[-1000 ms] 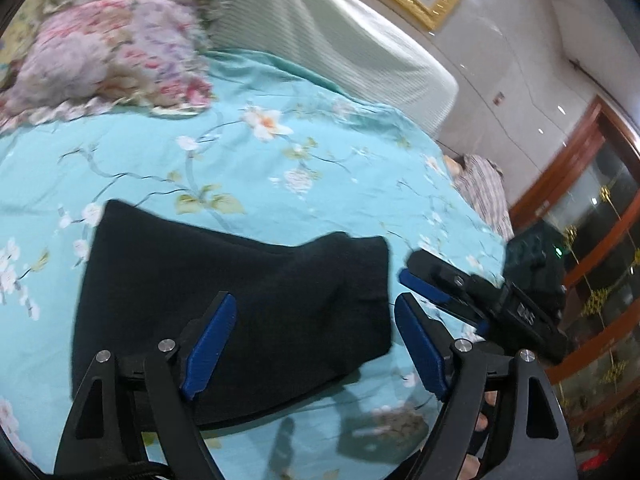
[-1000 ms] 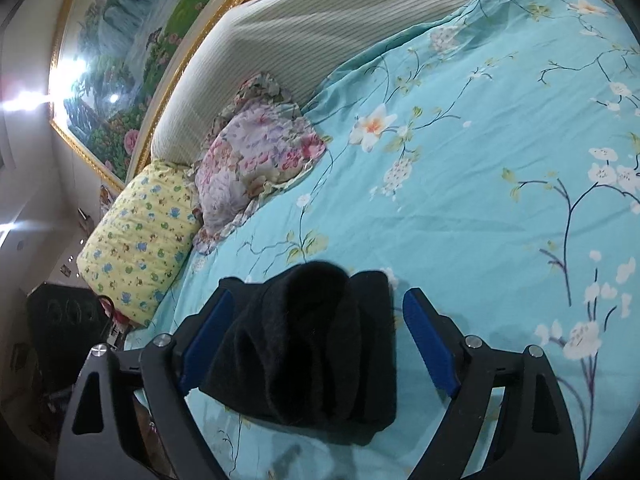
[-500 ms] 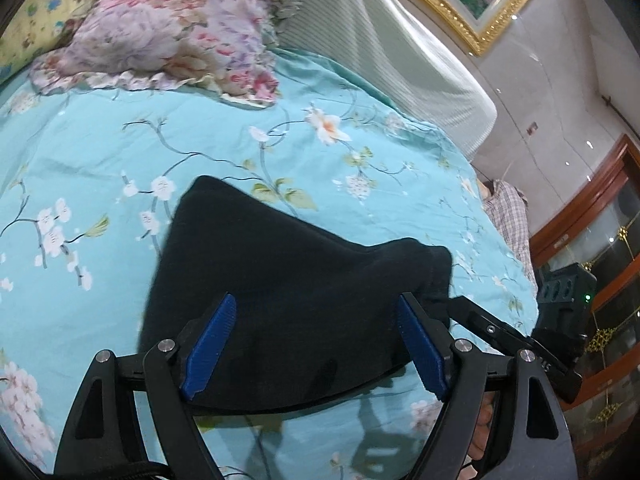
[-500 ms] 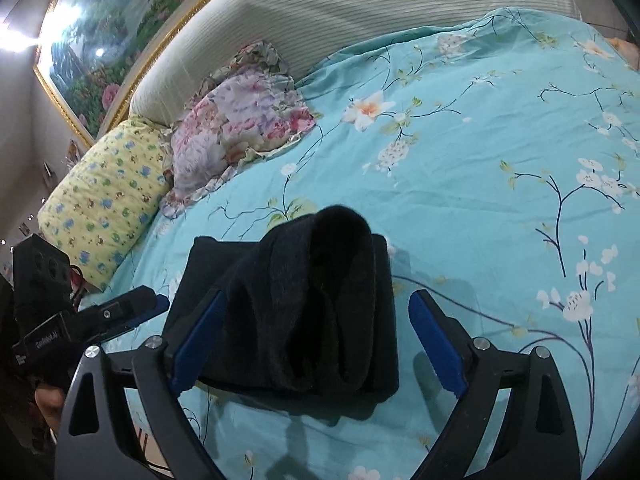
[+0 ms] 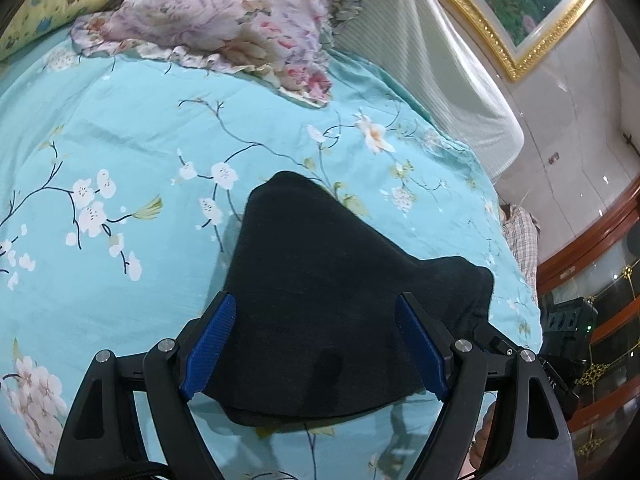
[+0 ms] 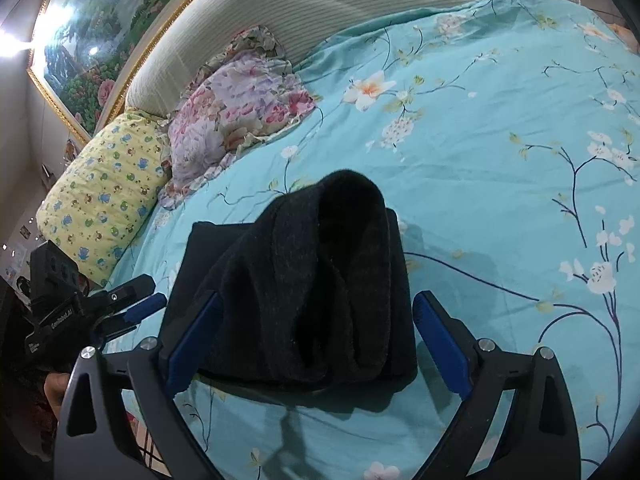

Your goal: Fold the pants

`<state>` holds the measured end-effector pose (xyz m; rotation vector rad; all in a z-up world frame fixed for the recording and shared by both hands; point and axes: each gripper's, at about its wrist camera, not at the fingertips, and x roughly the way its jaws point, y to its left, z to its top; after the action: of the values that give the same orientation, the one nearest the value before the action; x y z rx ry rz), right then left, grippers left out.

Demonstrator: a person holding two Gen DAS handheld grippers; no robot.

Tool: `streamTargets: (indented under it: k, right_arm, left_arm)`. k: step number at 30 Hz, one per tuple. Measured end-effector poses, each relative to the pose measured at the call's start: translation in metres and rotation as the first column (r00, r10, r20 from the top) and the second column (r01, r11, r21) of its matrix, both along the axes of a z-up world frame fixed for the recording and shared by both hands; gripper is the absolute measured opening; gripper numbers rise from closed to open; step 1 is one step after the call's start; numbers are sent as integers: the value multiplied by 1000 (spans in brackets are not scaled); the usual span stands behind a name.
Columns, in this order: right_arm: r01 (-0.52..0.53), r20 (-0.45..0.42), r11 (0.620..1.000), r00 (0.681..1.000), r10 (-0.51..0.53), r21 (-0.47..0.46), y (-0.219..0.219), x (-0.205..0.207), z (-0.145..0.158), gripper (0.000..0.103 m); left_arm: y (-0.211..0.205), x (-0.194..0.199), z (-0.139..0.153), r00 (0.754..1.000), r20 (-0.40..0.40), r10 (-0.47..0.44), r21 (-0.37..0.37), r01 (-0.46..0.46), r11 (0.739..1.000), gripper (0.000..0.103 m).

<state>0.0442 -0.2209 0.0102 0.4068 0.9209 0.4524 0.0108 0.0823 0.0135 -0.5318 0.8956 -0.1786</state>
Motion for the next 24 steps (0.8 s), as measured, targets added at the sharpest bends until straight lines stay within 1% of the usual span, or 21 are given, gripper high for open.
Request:
streamTargets:
  k: [3,13,21,24]
  right_arm:
    - [3,-17,1000,1000,-3,5,0,1,-5,95]
    - [-14,-70,1000,997,15,14,3,12,-19,95]
    - [-18,-103,999,994,21,28,0,18,-28,95]
    - [-20,-115,999,993,25,42,-1,20,-30,95]
  left_arm:
    - [3,3,-6,1000,-12,8,3,-8,1000,82]
    - [13,20,-28,998,-55,18,-22,-19,1000,82]
    - [15,29,-40,997,-73,30,-51,-33,998,82]
    - [13,32,-42,997,-71,28,-44,-32,999,82]
